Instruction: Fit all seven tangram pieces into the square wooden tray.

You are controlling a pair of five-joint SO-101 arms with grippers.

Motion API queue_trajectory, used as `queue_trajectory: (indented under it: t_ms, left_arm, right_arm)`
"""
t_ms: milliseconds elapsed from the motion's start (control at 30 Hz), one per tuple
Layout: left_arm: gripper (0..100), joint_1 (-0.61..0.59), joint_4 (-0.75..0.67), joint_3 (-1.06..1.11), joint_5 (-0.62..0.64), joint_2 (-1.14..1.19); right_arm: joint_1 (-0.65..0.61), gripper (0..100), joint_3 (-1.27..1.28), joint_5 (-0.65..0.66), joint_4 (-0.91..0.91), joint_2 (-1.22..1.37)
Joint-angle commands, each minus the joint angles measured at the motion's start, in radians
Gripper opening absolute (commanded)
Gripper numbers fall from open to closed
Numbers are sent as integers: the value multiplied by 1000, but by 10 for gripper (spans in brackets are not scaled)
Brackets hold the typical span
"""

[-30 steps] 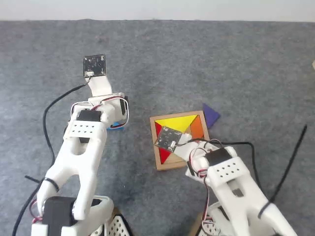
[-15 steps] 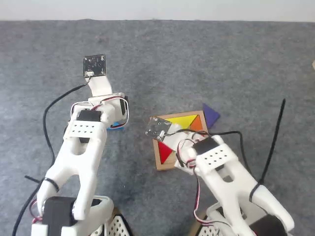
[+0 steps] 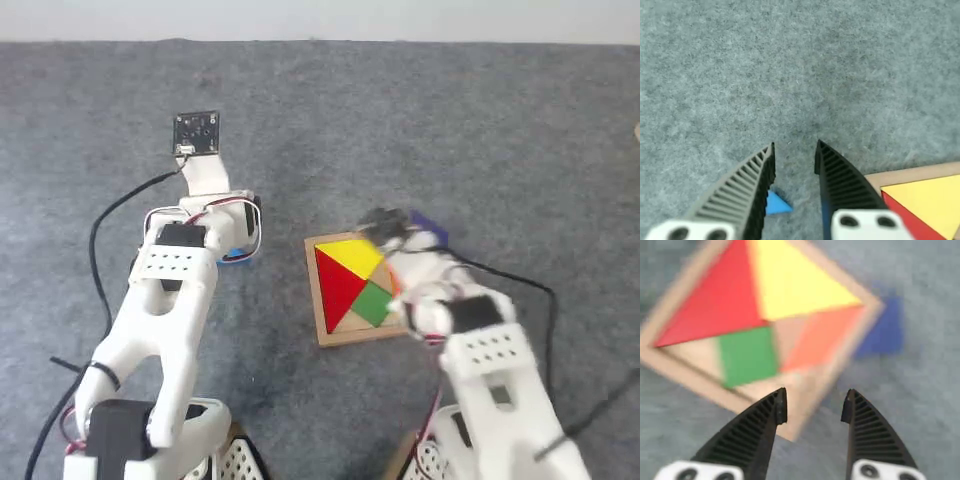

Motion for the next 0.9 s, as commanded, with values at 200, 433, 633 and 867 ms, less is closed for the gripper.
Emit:
queue_trajectory:
  t_ms: [200, 433, 633, 867]
  left_arm:
    - [138, -3, 331, -134, -115, -46]
    - [138, -5, 574, -142, -413, -46]
    - [138, -9, 589, -173, -548, 83]
    - [139, -115, 617, -513, -577, 384]
  right_arm:
    - [148, 190, 180, -15, -116, -42]
    - [165, 190, 201, -57, -162, -42]
    - [186, 190, 195, -58, -162, -42]
    - [185, 190, 196, -58, -163, -42]
